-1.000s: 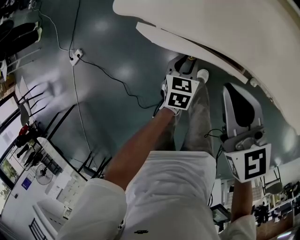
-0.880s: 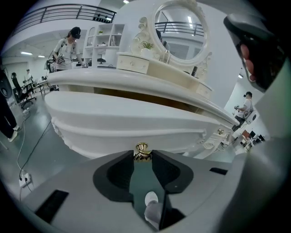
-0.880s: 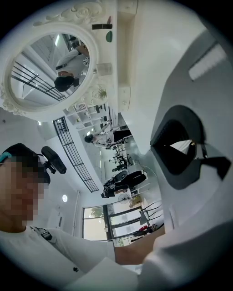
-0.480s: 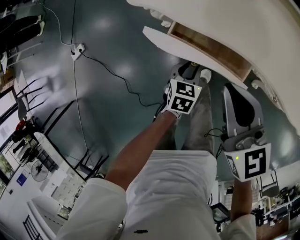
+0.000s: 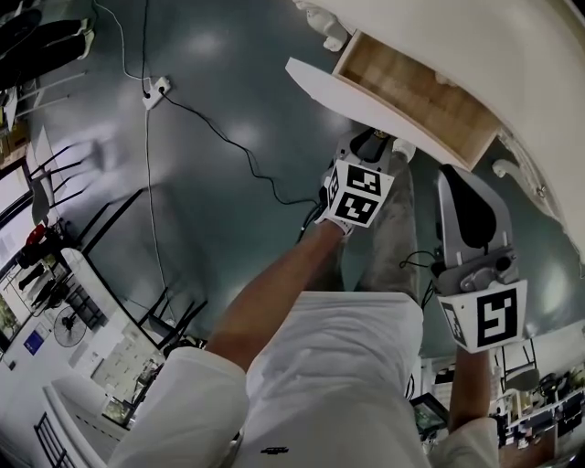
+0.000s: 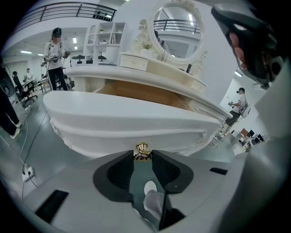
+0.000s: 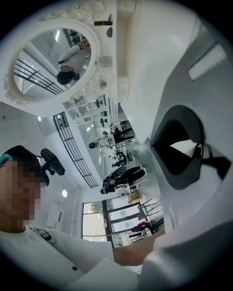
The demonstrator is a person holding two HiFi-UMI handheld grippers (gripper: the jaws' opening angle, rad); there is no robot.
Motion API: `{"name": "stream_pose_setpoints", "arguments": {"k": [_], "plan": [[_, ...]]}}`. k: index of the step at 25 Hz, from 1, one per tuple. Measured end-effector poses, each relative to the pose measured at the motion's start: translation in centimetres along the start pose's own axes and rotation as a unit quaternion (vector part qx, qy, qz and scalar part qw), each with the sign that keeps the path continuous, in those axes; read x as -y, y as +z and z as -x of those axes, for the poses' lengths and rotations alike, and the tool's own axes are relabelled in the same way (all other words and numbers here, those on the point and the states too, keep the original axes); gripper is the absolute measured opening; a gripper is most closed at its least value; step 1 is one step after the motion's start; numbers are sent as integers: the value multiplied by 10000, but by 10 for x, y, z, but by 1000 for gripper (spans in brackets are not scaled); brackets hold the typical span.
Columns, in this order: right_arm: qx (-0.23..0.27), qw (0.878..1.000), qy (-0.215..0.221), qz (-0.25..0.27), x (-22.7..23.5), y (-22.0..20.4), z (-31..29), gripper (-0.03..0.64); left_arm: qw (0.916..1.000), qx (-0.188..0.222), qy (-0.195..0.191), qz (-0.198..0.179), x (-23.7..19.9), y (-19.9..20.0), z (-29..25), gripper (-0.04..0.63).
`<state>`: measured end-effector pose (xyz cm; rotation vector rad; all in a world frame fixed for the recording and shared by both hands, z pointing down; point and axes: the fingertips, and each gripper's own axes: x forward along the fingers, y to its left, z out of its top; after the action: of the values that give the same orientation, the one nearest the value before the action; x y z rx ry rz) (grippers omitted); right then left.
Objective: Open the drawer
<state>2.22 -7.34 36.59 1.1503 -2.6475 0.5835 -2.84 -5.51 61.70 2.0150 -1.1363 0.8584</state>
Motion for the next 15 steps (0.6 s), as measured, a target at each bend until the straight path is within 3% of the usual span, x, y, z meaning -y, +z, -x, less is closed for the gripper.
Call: {"name": "stream_pose_setpoints", "arguments": {"k": [15], "plan": [[0, 9999, -42, -99, -19, -6, 0, 11, 9998, -142, -90, -55, -2, -29, 19, 127]]}}
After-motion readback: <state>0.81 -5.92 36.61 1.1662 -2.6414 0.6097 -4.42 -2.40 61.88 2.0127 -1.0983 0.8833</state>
